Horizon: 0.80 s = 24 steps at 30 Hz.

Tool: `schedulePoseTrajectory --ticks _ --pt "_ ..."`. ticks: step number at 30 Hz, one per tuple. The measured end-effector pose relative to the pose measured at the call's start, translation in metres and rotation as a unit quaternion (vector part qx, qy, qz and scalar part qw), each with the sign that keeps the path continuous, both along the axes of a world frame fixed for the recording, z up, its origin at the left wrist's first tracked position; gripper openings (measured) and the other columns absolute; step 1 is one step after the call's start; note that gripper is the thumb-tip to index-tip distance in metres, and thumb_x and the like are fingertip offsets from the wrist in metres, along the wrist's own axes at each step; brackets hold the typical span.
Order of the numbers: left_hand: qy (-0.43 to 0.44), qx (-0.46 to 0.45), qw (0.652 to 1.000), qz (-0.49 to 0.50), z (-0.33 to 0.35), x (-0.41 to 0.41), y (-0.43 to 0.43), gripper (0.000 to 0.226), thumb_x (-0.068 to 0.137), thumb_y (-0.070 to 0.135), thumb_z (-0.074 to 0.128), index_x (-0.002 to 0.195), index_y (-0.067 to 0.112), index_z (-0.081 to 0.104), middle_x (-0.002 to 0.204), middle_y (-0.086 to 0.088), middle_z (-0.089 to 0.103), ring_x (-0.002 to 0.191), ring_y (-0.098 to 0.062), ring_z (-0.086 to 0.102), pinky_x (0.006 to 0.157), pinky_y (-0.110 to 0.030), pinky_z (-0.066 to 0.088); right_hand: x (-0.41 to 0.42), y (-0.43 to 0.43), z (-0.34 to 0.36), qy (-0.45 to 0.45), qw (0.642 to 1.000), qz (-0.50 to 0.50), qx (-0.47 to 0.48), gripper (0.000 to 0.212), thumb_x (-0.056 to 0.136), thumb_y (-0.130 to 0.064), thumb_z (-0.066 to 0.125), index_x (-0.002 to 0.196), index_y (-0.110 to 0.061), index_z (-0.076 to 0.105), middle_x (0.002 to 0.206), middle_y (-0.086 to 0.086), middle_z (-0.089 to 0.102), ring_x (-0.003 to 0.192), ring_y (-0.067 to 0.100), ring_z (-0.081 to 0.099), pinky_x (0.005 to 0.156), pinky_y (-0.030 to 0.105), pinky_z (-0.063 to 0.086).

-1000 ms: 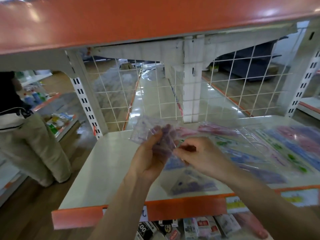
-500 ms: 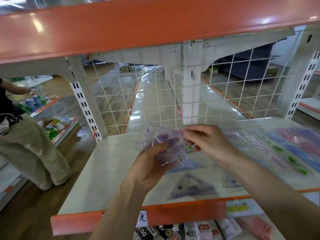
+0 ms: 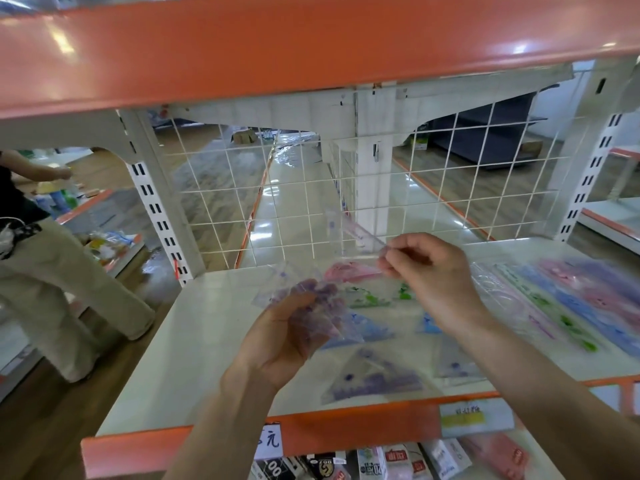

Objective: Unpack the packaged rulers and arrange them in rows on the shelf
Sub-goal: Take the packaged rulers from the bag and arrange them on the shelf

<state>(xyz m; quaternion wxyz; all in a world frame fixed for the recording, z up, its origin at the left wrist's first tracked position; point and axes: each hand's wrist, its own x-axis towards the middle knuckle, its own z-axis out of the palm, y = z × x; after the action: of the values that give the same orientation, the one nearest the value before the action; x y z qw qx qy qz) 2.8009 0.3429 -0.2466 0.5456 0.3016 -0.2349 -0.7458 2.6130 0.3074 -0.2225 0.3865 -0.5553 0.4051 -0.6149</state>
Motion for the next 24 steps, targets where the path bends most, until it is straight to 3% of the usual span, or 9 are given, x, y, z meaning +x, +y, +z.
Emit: schedulePoseTrajectory --ticks 3,5,8,13,15,17,19,21,24 --pt "-0.009 -0.035 0.999 -0.005 0.009 -0.004 0.002 0.021 0.076 0.003 0.055 0.090 0.011 0.069 0.092 -0.017 0.071 0.068 -0.023 0.071 0.059 -0.030 0.057 -0.003 0.003 -0.009 0.209 0.961 -0.038 -0.177 0.013 0.082 0.009 0.065 0.083 -0.003 0.066 0.082 0.004 0.068 0.078 0.006 0.064 0.074 0.012 0.049" --pt "-0.023 -0.060 0.998 -0.003 0.012 -0.003 0.001 0.023 0.076 0.004 0.057 0.091 0.012 0.071 0.091 -0.019 0.070 0.064 -0.023 0.070 0.059 -0.029 0.057 -0.005 0.001 -0.017 0.297 0.920 -0.045 -0.252 0.010 0.080 0.009 0.064 0.084 0.000 0.065 0.087 0.007 0.066 0.081 0.011 0.062 0.075 0.020 0.052" --pt "-0.026 -0.083 0.996 -0.010 0.009 0.000 0.000 0.025 0.076 0.002 0.057 0.088 0.016 0.074 0.094 -0.019 0.071 0.071 -0.026 0.069 0.065 -0.031 0.057 -0.008 0.000 -0.021 0.337 0.897 -0.068 -0.279 0.006 0.082 0.002 0.059 0.084 0.001 0.065 0.089 0.007 0.065 0.082 0.012 0.060 0.073 0.027 0.050" --pt "-0.033 -0.098 0.994 -0.018 0.005 0.000 0.000 0.029 0.076 0.000 0.055 0.095 0.015 0.071 0.095 -0.017 0.070 0.076 -0.028 0.065 0.065 -0.032 0.057 -0.010 0.002 -0.022 0.420 0.858 -0.090 -0.280 0.019 0.086 -0.023 0.053 0.084 -0.008 0.065 0.085 -0.001 0.065 0.074 0.009 0.060 0.065 0.024 0.050" --pt "-0.026 -0.091 0.995 -0.011 0.009 -0.003 0.000 0.024 0.079 0.002 0.055 0.097 0.014 0.067 0.101 -0.015 0.070 0.075 -0.028 0.065 0.063 -0.032 0.057 -0.003 0.007 -0.025 0.391 0.886 -0.083 -0.235 0.012 0.086 -0.024 0.061 0.083 -0.013 0.066 0.077 -0.010 0.065 0.067 0.003 0.060 0.062 0.018 0.049" --pt "-0.011 -0.068 0.998 0.009 0.010 -0.006 -0.003 0.019 0.084 0.001 0.054 0.098 0.014 0.058 0.103 -0.014 0.068 0.078 -0.028 0.066 0.062 -0.032 0.058 0.005 0.011 -0.021 0.246 0.959 -0.069 -0.122 0.009 0.085 -0.014 0.067 0.077 -0.018 0.066 0.065 -0.014 0.065 0.061 -0.001 0.060 0.061 0.010 0.047" --pt "-0.027 -0.035 0.998 0.050 0.007 -0.005 -0.008 0.017 0.088 -0.001 0.053 0.095 0.015 0.057 0.098 -0.014 0.068 0.080 -0.027 0.067 0.062 -0.033 0.058 0.009 0.013 -0.013 0.080 0.996 -0.039 0.030 0.016 0.085 -0.006 0.065 0.072 -0.016 0.066 0.059 -0.007 0.067 0.056 0.002 0.060 0.058 0.014 0.050" --pt "-0.057 -0.019 0.995 0.082 0.002 -0.004 -0.011 0.016 0.089 0.001 0.055 0.096 0.015 0.058 0.097 -0.013 0.069 0.081 -0.027 0.067 0.065 -0.035 0.058 0.008 0.013 -0.007 -0.012 0.991 -0.008 0.132 0.016 0.085 -0.008 0.065 0.070 -0.013 0.068 0.060 -0.002 0.068 0.058 0.008 0.062 0.055 0.020 0.051" --pt "-0.093 -0.046 0.992 0.068 0.002 -0.010 -0.010 0.013 0.084 0.005 0.061 0.093 0.014 0.064 0.094 -0.014 0.068 0.080 -0.029 0.066 0.072 -0.039 0.055 0.021 0.021 -0.008 0.025 0.977 0.060 0.205 0.020 0.085 -0.017 0.066 0.065 -0.013 0.069 0.061 0.000 0.065 0.059 0.011 0.060 0.053 0.021 0.046"
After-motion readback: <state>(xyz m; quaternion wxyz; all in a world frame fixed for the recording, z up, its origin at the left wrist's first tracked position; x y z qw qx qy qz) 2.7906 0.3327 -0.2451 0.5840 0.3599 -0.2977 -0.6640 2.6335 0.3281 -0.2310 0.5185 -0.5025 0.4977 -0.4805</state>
